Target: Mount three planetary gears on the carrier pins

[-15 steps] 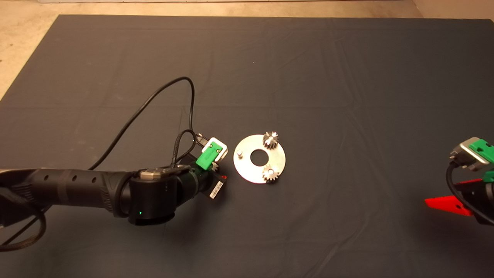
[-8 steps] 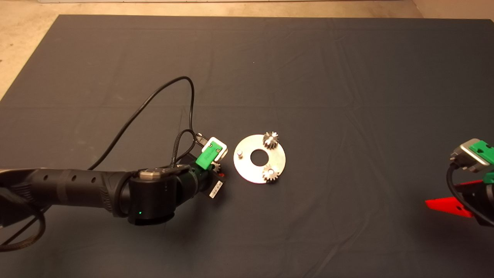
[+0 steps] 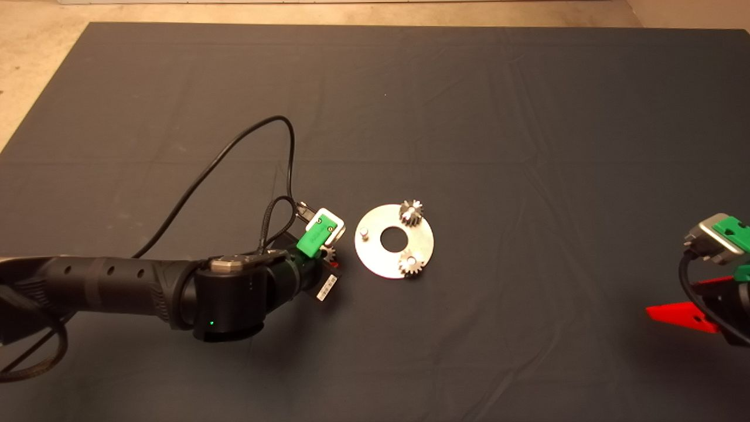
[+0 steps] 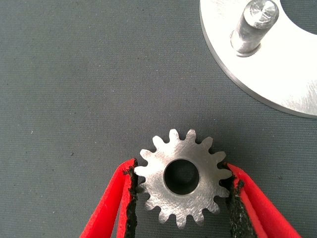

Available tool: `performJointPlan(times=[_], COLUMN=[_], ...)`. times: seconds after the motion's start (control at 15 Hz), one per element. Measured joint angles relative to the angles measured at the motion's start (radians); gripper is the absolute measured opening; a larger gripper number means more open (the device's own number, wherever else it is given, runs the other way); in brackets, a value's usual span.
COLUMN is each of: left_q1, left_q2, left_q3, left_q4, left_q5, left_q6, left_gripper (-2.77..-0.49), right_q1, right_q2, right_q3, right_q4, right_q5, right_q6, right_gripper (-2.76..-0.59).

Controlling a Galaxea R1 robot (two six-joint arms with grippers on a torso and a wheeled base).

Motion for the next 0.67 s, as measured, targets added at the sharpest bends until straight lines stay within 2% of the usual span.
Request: performJointPlan(times=[0.27,0.33,0.47,0.67], left_q1=[0.000,0.000,0.003,0.002], left_q2=[-0.002,-0.003,-0.011,-0.021], left_q3=[0.004,0.012,0.034,0.075], left_q4=[0.000,0.000,-0.003,-0.004], left_q5=[0.001,0.004,0.005,0.028], left_q6=[0.014,0.031,0.037,0.039], left_gripper=[-2.35,-2.36,-2.38,-2.44], right_q1=[-0.003,-0.008,-0.009,-0.014], right_q2=[-0.002,-0.003,-0.008,-0.013], right_q3=[0.000,0.000,0.000,0.000], right_q4=[0.000,0.000,0.000,0.000], right_q5=[0.001,0.001,0.001,0.001], right_q6=[-0.003,-0.003,-0.004,-0.007], right_gripper=[-1.44,-1.44,-1.44,-1.44])
